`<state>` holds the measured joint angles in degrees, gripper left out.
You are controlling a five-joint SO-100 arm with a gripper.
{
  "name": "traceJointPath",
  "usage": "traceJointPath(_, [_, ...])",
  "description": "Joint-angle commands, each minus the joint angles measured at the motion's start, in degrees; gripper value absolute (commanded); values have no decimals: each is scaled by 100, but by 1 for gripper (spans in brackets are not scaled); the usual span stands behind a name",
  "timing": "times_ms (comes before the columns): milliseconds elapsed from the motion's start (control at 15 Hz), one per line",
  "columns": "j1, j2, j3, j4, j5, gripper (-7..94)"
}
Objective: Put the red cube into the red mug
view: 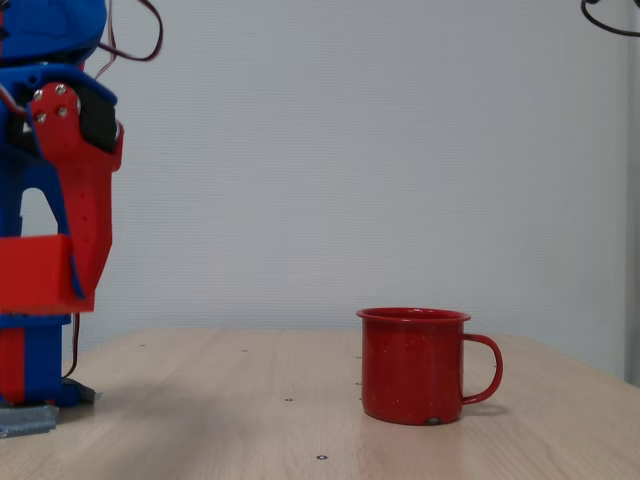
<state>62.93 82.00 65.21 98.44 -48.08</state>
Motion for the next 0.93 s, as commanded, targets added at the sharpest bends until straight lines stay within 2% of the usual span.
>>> traceJointPath(0, [-105, 765, -492, 149, 668, 0])
traceJointPath(267, [-492, 940, -246, -220, 1934, 0])
traceJointPath(467, [-1063, 1230, 378, -1248, 3120, 0])
traceJointPath(733, [-2681, 1310, 352, -1591, 4518, 0])
traceJointPath(867, [-3524, 1020, -246, -1389, 4904, 0])
